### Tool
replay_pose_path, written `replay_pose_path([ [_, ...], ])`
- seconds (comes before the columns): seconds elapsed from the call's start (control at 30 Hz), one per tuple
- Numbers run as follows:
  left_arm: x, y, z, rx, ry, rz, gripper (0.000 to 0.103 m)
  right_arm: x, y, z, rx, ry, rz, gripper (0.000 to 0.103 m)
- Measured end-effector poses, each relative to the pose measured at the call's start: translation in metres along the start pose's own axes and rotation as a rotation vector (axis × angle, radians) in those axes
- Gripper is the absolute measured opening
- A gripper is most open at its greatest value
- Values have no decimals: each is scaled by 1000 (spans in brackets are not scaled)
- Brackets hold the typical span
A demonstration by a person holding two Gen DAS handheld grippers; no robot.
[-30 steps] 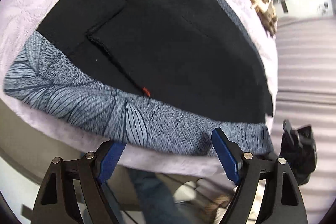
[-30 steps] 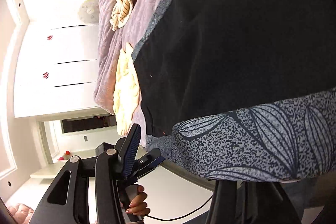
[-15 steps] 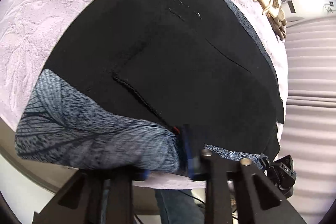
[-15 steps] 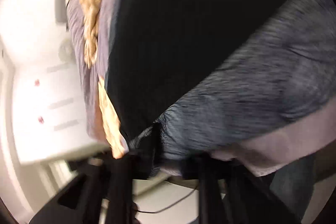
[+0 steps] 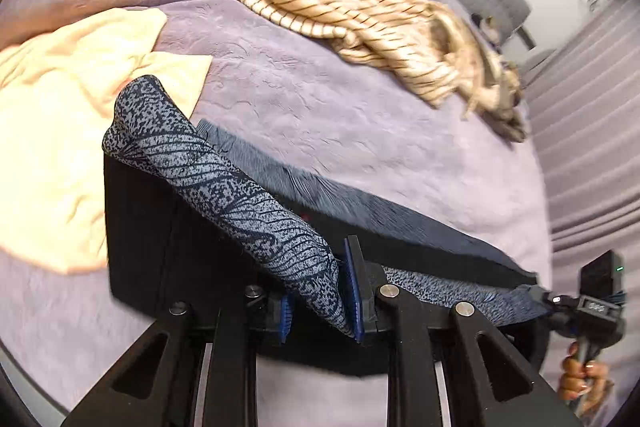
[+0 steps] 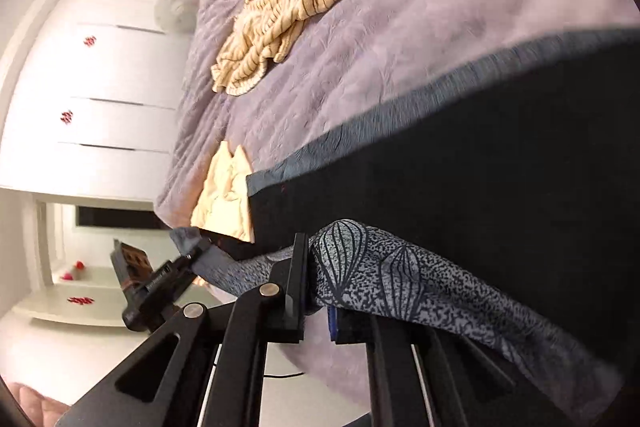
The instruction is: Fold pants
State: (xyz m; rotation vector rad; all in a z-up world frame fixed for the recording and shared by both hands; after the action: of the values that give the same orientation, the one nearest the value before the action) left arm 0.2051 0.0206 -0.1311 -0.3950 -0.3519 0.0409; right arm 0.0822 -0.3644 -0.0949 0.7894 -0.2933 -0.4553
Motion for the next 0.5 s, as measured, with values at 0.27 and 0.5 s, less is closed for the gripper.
replay_pose_path([
  [0.27,21,7,-103,181,67,-18,24,80,-77,-105,-189,137,-65,12],
  [0.5,45,1,-34,315,-24,-80,24,76,-83,-73,-51,155,-109,34],
])
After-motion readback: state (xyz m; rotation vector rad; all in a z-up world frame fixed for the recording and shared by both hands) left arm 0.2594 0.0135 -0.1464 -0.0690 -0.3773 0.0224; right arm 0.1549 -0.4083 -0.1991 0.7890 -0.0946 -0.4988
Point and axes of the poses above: each gripper's, at about its wrist camera, not at the fingertips, and z roughly against the way its jaws point, y to its left, x to its top, the point moved 7 cm from there along -z, roughly the way its jaws point, and after that the axes turned 1 degree about x, right-handed, at the moved point
